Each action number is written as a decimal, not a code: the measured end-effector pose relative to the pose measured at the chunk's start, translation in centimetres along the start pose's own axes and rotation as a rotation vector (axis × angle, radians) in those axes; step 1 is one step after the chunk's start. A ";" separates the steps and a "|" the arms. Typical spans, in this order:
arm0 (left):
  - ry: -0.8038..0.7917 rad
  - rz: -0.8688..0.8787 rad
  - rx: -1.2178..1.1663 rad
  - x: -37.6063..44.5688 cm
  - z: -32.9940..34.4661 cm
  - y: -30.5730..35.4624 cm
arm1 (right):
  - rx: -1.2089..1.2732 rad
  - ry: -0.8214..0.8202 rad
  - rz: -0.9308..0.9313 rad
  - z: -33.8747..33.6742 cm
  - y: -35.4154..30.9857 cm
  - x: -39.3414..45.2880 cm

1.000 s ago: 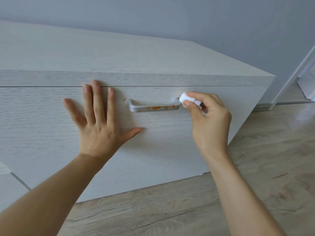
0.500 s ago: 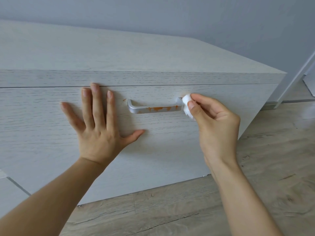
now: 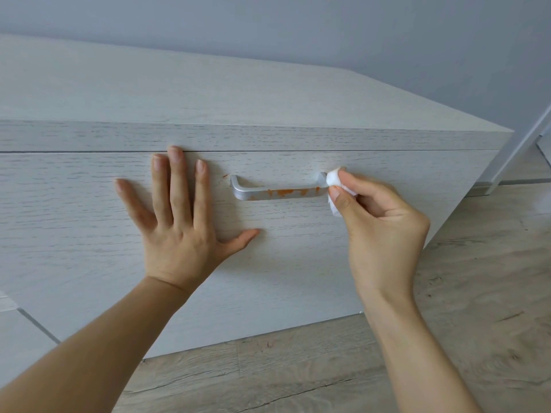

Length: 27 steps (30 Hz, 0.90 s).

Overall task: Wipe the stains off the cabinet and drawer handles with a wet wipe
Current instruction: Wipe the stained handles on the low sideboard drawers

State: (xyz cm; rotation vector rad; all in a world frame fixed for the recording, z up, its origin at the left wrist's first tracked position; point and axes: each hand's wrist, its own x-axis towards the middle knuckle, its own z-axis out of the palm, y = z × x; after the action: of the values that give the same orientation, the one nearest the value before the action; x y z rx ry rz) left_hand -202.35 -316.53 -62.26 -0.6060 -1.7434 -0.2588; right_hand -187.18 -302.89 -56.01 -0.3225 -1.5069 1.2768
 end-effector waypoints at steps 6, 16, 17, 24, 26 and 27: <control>0.005 0.002 -0.004 -0.1 0.1 0.1 | 0.111 -0.015 0.086 0.0 -0.2 0.4; 0.000 0.005 -0.002 -0.1 0.1 0.0 | 0.069 0.007 0.078 0.1 0.3 0.5; 0.000 0.006 0.002 -0.1 0.1 0.0 | 0.066 -0.005 0.081 0.1 0.4 0.4; 0.002 0.005 0.000 -0.1 0.1 0.0 | 0.079 0.033 0.039 0.2 0.4 -0.1; 0.000 0.005 -0.005 0.0 0.1 0.1 | 0.050 0.055 -0.001 0.4 0.4 -0.3; -0.002 0.005 -0.009 0.0 0.1 0.1 | 0.017 0.057 -0.039 0.5 0.4 -0.6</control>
State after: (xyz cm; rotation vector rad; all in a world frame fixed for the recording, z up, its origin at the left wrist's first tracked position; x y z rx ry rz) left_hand -202.36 -316.43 -62.33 -0.6170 -1.7436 -0.2630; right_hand -187.57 -303.43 -56.56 -0.3142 -1.4463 1.2389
